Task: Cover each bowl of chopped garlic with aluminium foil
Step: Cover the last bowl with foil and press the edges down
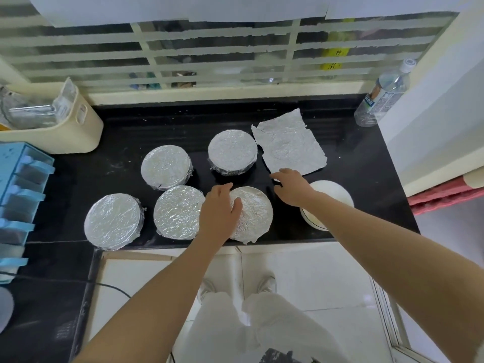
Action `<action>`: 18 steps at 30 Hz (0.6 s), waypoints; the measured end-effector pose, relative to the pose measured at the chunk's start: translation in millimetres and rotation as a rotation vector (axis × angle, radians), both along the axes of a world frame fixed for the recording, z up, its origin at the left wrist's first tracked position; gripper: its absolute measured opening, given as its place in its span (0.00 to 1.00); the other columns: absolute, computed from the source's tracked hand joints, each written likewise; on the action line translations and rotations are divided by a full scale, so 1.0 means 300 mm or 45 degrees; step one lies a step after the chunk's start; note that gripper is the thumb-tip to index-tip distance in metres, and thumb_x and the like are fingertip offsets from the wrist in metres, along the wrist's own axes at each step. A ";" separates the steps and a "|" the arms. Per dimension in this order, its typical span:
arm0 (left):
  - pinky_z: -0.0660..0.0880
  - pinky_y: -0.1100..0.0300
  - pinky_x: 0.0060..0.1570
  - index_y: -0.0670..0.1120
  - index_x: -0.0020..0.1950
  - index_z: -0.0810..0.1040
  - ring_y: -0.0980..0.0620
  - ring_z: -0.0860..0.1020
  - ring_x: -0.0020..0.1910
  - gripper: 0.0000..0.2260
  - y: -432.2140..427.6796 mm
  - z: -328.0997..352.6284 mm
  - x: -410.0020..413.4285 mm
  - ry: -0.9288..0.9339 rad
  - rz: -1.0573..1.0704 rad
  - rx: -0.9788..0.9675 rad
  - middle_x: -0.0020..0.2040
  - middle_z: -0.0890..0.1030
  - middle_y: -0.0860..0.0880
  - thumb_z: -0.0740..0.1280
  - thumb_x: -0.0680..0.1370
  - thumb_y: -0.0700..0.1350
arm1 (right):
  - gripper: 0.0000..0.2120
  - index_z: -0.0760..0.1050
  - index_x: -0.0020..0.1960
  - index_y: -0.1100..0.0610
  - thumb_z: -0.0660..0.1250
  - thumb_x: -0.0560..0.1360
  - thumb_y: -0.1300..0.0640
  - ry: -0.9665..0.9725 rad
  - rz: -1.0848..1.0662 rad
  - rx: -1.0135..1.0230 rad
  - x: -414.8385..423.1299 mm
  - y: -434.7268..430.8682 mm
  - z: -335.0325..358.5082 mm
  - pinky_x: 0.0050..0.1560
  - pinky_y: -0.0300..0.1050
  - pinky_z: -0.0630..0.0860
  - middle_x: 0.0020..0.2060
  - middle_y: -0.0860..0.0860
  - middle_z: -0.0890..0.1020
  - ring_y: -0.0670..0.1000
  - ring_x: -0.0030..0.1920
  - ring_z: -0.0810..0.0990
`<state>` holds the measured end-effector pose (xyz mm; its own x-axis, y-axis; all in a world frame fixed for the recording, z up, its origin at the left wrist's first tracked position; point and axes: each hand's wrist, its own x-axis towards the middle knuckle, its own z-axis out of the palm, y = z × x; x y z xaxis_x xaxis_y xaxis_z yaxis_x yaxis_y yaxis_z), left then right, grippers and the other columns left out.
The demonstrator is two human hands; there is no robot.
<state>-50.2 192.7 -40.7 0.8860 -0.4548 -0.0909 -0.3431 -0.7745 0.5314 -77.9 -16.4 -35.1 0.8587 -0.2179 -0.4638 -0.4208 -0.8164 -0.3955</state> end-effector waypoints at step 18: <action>0.73 0.50 0.58 0.40 0.67 0.74 0.41 0.75 0.60 0.20 -0.025 0.008 0.051 -0.013 -0.053 0.040 0.64 0.76 0.41 0.57 0.82 0.50 | 0.15 0.78 0.62 0.58 0.68 0.76 0.58 -0.496 -0.504 0.146 0.026 -0.050 0.072 0.60 0.45 0.71 0.56 0.52 0.80 0.53 0.59 0.76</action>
